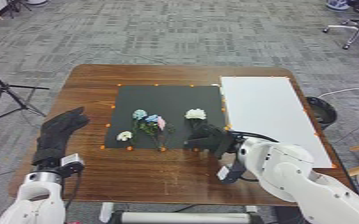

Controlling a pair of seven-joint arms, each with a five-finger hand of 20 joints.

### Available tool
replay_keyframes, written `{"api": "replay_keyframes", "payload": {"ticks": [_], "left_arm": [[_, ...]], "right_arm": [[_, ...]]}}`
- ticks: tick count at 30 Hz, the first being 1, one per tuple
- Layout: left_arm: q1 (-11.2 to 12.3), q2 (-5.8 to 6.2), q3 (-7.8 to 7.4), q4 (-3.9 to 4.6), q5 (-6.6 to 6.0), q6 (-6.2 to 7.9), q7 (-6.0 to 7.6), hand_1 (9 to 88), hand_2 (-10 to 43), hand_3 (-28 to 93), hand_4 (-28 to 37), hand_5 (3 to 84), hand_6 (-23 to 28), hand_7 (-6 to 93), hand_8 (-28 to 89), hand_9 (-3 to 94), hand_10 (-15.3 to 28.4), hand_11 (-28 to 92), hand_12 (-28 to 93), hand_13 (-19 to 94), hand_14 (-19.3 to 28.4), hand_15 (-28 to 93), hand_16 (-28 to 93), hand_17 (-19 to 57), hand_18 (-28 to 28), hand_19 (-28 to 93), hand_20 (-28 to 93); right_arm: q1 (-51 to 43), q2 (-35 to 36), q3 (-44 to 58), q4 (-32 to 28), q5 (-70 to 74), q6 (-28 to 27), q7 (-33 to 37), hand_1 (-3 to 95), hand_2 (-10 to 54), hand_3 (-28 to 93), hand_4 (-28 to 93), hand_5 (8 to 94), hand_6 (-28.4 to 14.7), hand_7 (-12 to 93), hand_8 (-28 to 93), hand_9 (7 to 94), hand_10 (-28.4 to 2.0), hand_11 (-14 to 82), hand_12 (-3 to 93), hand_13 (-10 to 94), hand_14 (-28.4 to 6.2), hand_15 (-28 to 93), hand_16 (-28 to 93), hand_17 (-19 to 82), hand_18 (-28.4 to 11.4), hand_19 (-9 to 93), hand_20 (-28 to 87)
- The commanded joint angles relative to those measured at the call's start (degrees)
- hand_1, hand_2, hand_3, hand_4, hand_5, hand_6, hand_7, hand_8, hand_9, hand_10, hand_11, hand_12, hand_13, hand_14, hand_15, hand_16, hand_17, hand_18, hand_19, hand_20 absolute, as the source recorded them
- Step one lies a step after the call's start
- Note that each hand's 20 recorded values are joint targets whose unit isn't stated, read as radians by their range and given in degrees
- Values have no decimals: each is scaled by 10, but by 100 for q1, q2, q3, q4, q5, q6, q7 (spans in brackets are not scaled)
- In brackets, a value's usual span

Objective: Arrange flowers

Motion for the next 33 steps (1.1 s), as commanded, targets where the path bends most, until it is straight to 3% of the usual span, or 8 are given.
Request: {"api": "replay_keyframes", "payload": {"ticks": [1, 8, 12, 18, 21, 27, 29, 33], "left_arm": [[30, -32, 2, -19, -5, -36, 30, 283, 38, 680, -264, 527, 7, 164, -71, 514, 143, 243, 154, 409, 188, 286, 10, 67, 125, 113, 185], [122, -28, -35, -64, -6, -13, 22, 284, 39, 679, -263, 527, 6, 165, -71, 515, 143, 243, 154, 409, 189, 288, 7, 66, 125, 114, 185], [179, -1, -101, -114, 4, -38, -15, 284, 38, 679, -263, 528, 6, 165, -71, 515, 143, 244, 155, 408, 189, 289, 6, 66, 125, 114, 185], [252, 5, -232, -225, -28, -25, 60, 285, 40, 676, -267, 533, 7, 165, -72, 516, 144, 244, 154, 411, 190, 291, 6, 73, 122, 106, 181], [253, 0, -238, -259, -5, -50, 36, 283, 41, 678, -270, 535, 7, 165, -72, 517, 145, 245, 154, 414, 190, 291, 4, 75, 121, 103, 181], [212, -27, -258, -302, 125, -159, 108, 282, 44, 676, -274, 541, 4, 166, -72, 520, 146, 245, 153, 416, 190, 291, 3, 83, 119, 113, 191], [233, -45, -282, -332, 259, -207, 159, 283, 50, 671, -276, 543, 5, 161, -71, 522, 149, 244, 153, 424, 191, 295, 4, 114, 134, 205, 244], [269, -73, -322, -365, 631, -391, 160, 285, 56, 662, -271, 546, 8, 157, -68, 523, 154, 243, 154, 452, 192, 320, 3, 137, 158, 327, 321]], "right_arm": [[-44, -57, 140, -192, 493, 383, -190, 288, 182, 483, -114, 568, -43, 66, -62, 586, -136, 75, 82, 880, -40, 689, 300, 554, -220, 932, 667], [-344, -247, 1238, -630, 1545, 943, -703, 279, 96, 515, -94, 609, -31, 87, -67, 633, -138, 84, 100, 848, -67, 600, 293, 478, -228, 911, 571], [-645, -406, 2123, -623, 2491, 1031, -1300, 250, 71, 581, -106, 611, -36, 103, -67, 623, -153, 85, 132, 632, -161, 464, 269, 288, -225, 694, 501], [-1156, -866, 3139, -488, 3448, 1225, -1800, 207, 70, 628, -131, 578, -32, 98, -69, 566, -156, 73, 139, 506, -171, 228, 274, 215, -187, 413, 386], [-1389, -1316, 3471, -474, 3619, 1408, -1987, 186, 71, 635, -127, 565, -31, 93, -66, 547, -154, 70, 137, 498, -172, 184, 284, 216, -180, 348, 360], [-2182, -2365, 4140, -541, 3524, 1205, -2428, 115, 79, 643, -135, 473, -23, 59, -60, 450, -148, 48, 116, 367, -175, 94, 267, 188, -189, 183, 294], [-2427, -2600, 4409, -495, 3388, 638, -2417, 81, 88, 633, -144, 385, -13, 33, -60, 358, -142, 25, 97, 275, -172, 45, 236, 146, -188, 111, 251], [-2848, -2596, 4554, -481, 3160, 426, -2661, 29, 97, 622, -160, 289, -10, 6, -54, 268, -132, -2, 75, 178, -163, -20, 191, 67, -176, 89, 193]]}}
